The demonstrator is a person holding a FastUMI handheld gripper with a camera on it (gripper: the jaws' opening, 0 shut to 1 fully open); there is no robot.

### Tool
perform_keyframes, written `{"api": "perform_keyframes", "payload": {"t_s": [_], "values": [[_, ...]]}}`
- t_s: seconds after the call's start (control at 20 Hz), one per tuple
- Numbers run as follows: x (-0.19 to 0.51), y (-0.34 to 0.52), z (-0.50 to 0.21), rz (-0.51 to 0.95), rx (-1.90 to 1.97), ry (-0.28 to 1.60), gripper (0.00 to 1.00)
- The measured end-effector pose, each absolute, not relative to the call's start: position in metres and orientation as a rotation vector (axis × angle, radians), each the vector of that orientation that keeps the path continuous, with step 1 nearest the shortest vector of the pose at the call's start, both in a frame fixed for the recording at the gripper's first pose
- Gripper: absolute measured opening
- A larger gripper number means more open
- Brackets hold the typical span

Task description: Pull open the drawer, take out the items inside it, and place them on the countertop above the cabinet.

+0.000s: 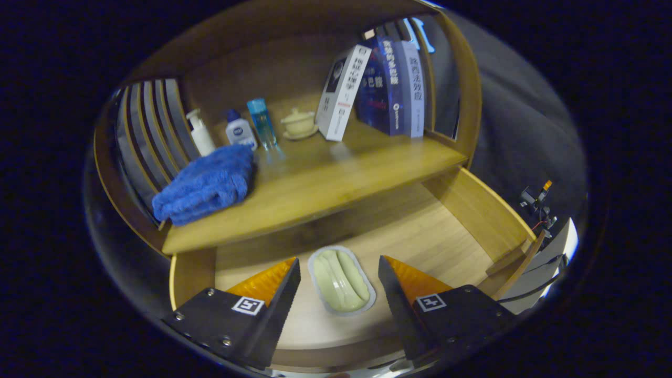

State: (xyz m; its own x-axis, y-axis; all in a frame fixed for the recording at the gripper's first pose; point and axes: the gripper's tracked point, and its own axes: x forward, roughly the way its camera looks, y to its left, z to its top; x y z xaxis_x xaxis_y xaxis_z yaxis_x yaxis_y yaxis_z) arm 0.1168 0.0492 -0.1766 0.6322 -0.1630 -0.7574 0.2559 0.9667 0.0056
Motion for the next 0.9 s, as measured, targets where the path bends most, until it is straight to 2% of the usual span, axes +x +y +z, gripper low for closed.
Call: {"api": "perform_keyframes", "payload": {"t_s": [0.1, 0.15, 0.35, 0.6, 0.7, 0.85, 0.9], "values": [[0.119, 0.053, -0.189, -0.227, 0.097, 0.904, 0.90], [0.118, 0.054, -0.198, -0.223, 0.091, 0.931, 0.86], [0.114, 0.055, -0.223, -0.199, 0.071, 1.007, 0.86], [0.116, 0.050, -0.231, -0.204, 0.062, 1.017, 0.83], [0.105, 0.047, -0.240, -0.193, 0.028, 1.100, 0.63], [0.109, 0.046, -0.241, -0.197, 0.005, 1.081, 0.57], [0.113, 0.046, -0.241, -0.201, 0.018, 1.050, 0.50]]}}
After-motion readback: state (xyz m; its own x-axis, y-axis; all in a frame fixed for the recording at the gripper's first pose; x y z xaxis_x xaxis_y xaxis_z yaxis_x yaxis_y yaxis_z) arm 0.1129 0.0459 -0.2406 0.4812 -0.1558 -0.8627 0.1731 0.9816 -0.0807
